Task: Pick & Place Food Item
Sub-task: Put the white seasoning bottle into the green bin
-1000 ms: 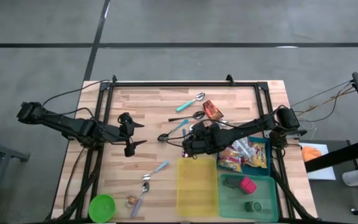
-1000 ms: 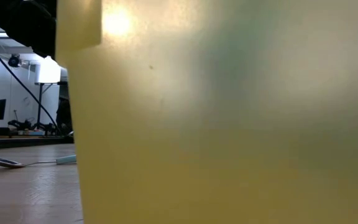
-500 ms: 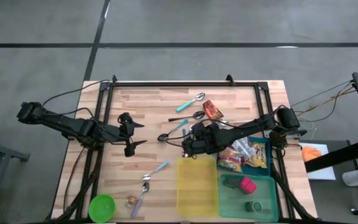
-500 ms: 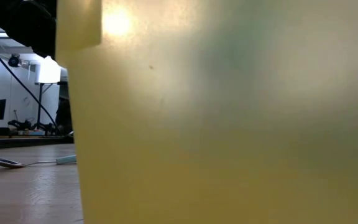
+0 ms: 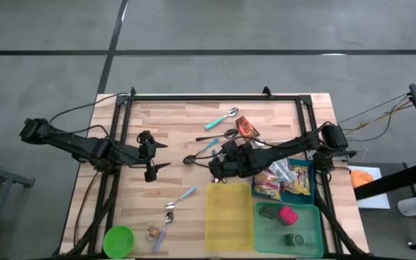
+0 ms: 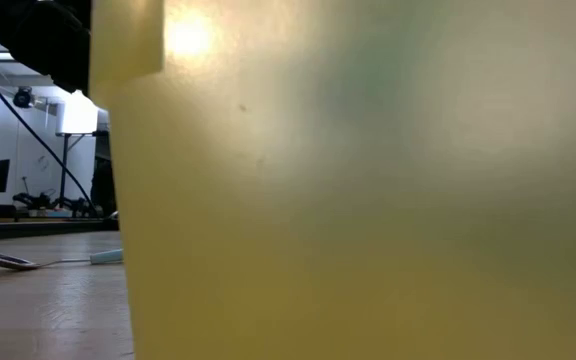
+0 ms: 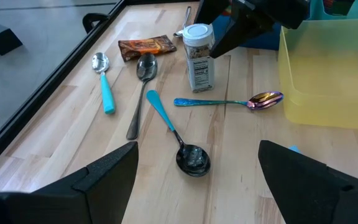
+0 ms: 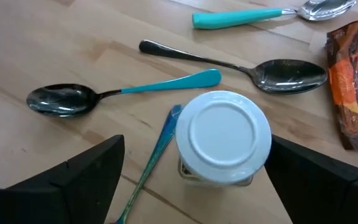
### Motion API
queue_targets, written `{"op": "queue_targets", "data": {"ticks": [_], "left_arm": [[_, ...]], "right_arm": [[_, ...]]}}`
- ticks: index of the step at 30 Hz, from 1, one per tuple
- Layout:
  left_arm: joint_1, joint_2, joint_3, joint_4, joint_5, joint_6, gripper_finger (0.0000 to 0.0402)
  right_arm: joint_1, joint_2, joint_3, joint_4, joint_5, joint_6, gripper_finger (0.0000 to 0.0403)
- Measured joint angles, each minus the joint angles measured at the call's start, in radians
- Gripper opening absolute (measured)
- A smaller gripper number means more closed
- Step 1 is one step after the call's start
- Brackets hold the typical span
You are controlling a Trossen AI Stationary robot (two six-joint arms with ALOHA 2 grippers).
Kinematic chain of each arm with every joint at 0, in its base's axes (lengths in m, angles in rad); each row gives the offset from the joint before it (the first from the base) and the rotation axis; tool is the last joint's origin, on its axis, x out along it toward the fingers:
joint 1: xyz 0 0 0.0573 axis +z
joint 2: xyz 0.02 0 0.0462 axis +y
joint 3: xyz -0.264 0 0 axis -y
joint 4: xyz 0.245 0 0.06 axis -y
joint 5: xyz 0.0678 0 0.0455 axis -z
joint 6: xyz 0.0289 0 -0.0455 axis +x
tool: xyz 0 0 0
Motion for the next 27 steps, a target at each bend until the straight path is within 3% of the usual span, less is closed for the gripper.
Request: {"op": "queue_targets", "data": {"ticks": [27], "left_arm": [[0.0, 0.0, 0.0, -0.001, 0.0, 0.0, 0.0335]], "right_arm": [[-0.03, 0.005, -0.045, 0.021, 0.0, -0.003, 0.0367]]}}
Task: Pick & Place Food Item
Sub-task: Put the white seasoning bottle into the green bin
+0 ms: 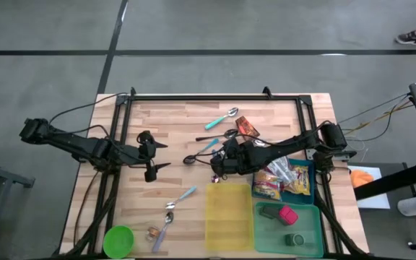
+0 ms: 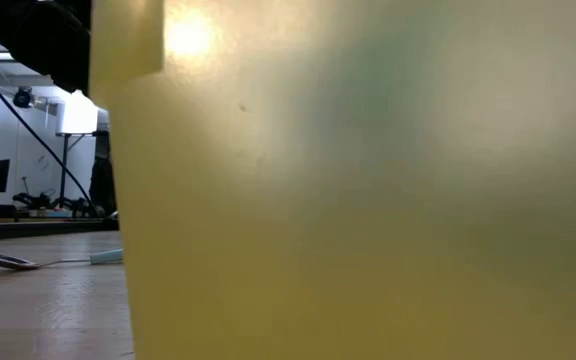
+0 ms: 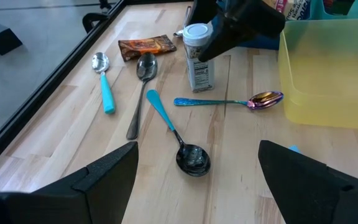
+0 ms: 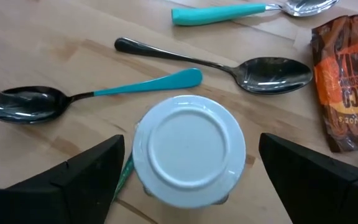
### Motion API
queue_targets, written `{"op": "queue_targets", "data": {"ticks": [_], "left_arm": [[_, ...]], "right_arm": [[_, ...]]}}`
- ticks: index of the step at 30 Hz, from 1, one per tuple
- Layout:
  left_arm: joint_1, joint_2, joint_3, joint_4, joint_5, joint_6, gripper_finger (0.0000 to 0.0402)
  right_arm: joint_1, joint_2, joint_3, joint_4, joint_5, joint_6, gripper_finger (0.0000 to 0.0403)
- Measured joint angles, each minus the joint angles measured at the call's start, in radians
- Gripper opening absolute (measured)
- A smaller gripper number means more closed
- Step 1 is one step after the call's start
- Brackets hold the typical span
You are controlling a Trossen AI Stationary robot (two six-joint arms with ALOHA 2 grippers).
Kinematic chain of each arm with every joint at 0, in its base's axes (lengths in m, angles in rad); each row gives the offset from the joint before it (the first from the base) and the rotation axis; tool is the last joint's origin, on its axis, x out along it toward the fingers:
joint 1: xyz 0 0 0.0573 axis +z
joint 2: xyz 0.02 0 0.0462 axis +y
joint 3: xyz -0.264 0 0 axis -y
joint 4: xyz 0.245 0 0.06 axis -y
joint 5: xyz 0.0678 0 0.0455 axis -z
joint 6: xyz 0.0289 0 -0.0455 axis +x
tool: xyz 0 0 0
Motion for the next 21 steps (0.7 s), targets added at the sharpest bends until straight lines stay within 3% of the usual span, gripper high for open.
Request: {"op": "queue_targets", "data": {"ticks": [4, 14, 21], "left_arm": [[0.0, 0.0, 0.0, 0.0, 0.0, 0.0, 0.0335], [0.0, 0.0, 0.0, 0.0, 0.0, 0.0, 0.0335], [0.0, 0.0, 0.0, 0.0, 0.0, 0.0, 0.0335]], "right_arm": [[0.0, 0.0, -0.004, 0.001, -0.001, -0.003, 0.0332], [-0.003, 0.0, -0.008, 0.001, -0.001, -0.004, 0.0191], [-0.003, 0.0, -0.009, 0.002, -0.003, -0.004, 0.019]]}}
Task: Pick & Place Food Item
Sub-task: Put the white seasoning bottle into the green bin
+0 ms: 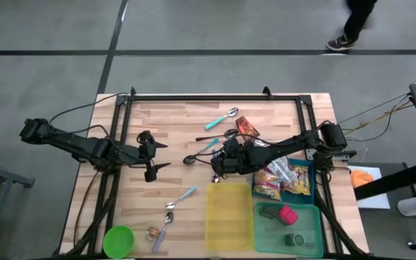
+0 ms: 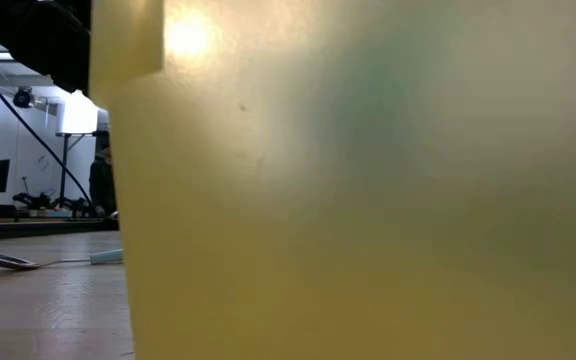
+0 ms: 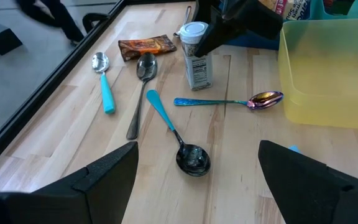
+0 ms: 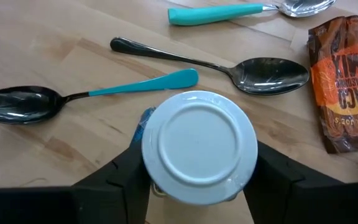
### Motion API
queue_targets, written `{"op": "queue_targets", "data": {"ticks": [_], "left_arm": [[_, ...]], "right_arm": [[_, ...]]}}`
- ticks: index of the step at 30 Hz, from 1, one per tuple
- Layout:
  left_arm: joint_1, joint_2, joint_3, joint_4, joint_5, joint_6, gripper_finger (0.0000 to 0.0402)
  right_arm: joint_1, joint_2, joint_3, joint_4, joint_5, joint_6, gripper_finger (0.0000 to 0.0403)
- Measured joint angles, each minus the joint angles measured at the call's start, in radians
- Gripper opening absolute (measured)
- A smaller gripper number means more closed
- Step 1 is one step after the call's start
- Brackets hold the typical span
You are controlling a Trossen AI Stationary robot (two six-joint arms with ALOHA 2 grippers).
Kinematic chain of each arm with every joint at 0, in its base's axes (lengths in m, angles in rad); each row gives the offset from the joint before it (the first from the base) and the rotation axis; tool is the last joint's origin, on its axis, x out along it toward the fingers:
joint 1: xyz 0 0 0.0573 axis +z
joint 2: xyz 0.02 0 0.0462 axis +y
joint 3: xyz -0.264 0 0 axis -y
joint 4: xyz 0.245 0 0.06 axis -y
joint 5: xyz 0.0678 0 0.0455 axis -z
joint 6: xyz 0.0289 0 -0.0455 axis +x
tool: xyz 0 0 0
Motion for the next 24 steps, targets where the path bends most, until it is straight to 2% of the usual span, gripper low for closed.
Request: {"op": "queue_targets", "data": {"ticks": [6, 24], "left_arm": [[0.0, 0.0, 0.0, 0.0, 0.0, 0.0, 0.0335], [0.0, 0.0, 0.0, 0.0, 0.0, 0.0, 0.0335]], "right_arm": [[-0.001, 0.0, 0.0, 0.002, -0.019, -0.001, 0.0201], [0.0, 0.0, 0.0, 0.002, -0.023, -0.009, 0.0192]]}}
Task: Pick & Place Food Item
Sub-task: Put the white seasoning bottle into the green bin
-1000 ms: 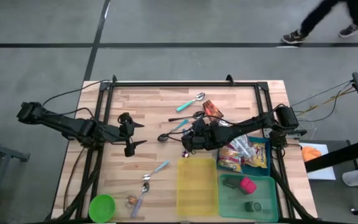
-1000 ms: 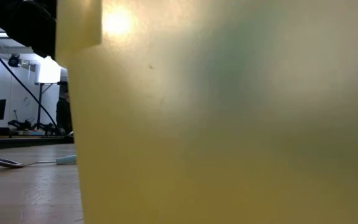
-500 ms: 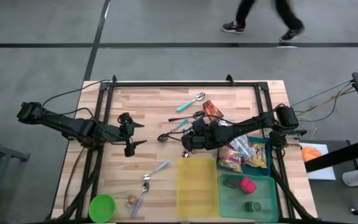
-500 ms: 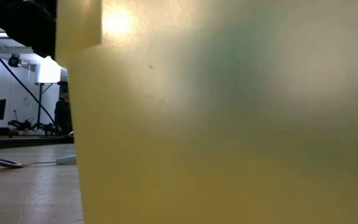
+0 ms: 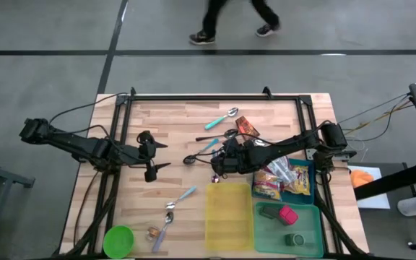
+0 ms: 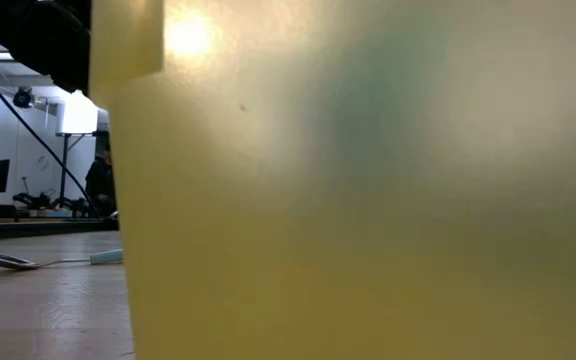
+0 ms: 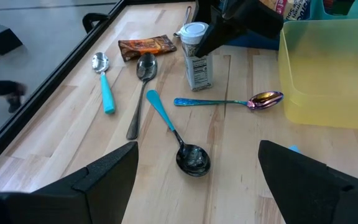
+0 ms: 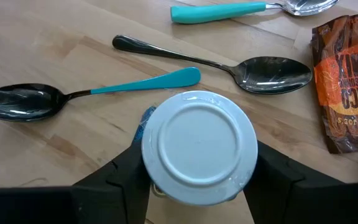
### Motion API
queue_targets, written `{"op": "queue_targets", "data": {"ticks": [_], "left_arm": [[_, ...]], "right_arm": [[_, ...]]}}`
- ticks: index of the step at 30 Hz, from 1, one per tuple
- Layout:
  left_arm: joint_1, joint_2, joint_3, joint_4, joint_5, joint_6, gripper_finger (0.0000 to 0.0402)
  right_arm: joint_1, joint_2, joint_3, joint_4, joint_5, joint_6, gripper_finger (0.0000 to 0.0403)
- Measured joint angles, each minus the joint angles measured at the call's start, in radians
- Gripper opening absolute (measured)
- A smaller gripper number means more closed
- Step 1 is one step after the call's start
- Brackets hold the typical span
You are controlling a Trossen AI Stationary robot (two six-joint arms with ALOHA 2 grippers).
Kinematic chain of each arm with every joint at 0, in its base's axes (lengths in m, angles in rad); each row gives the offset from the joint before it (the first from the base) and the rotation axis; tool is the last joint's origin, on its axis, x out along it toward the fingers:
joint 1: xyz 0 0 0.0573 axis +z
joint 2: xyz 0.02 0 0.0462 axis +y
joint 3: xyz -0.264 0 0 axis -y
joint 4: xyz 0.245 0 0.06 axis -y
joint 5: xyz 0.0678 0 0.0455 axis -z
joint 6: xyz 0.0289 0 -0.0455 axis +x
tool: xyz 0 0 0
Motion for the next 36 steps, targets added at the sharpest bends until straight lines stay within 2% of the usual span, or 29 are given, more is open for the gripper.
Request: {"op": "queue_targets", "data": {"ticks": [7, 15, 21, 27, 31, 36], "left_arm": [[0.0, 0.0, 0.0, 0.0, 0.0, 0.0, 0.0335], [0.0, 0.0, 0.0, -0.003, 0.0, 0.0, 0.0335], [0.0, 0.0, 0.0, -0.005, 0.0, 0.0, 0.0335], [0.0, 0.0, 0.0, -0.006, 0.0, 0.0, 0.0335], [0.0, 0.0, 0.0, -0.007, 0.0, 0.0, 0.0335], [0.0, 0.0, 0.0, -0.013, 0.0, 0.0, 0.0335]], "right_arm": [[0.002, -0.024, 0.032, -0.008, -0.024, -0.109, 0.0192], [0.031, -0.146, 0.055, -0.021, -0.015, -0.265, 0.0192], [0.111, -0.274, 0.055, -0.089, -0.026, -0.302, 0.0192], [0.245, -0.378, 0.056, -0.166, -0.078, -0.342, 0.0192], [0.357, -0.421, 0.056, -0.235, -0.054, -0.234, 0.0192], [0.504, -0.434, 0.056, -0.384, 0.05, 0.075, 0.0192]]}}
